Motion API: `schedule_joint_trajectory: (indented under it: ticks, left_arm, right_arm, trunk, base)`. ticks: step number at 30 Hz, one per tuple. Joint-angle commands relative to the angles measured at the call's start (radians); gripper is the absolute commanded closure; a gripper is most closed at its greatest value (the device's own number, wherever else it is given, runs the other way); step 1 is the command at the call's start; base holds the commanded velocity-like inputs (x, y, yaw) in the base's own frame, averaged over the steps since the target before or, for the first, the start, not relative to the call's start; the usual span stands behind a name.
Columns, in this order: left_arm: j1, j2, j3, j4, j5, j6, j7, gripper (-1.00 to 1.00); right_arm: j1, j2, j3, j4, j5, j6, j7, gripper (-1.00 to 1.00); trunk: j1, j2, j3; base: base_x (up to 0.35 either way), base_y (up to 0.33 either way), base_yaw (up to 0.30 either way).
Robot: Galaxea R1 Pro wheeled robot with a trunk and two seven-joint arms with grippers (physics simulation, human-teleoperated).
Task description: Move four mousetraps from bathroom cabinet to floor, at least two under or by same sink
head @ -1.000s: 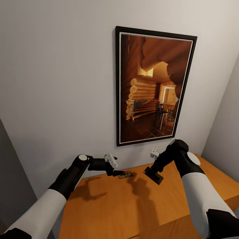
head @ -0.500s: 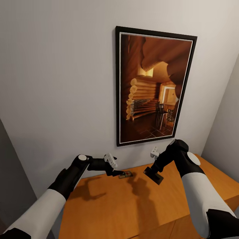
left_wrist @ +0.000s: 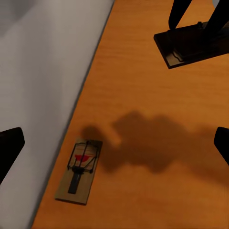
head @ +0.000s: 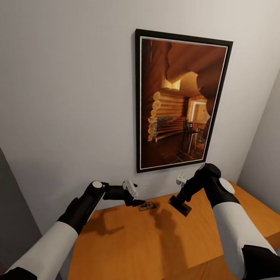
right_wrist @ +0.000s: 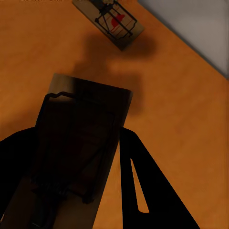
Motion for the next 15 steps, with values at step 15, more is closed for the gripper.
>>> schedule_joint_trajectory:
  ticks: [15]
  left_arm:
    - [0.0, 0.002, -0.001, -0.002, -0.001, 0.011, -0.003, -1.0]
  right_arm:
    - [0.0, 0.0, -0.001, -0.001, 0.005, 0.011, 0.007, 1.0]
  trunk:
    - [0.0, -0.001, -0.001]
  base:
    - [0.005, 0.0, 0.0]
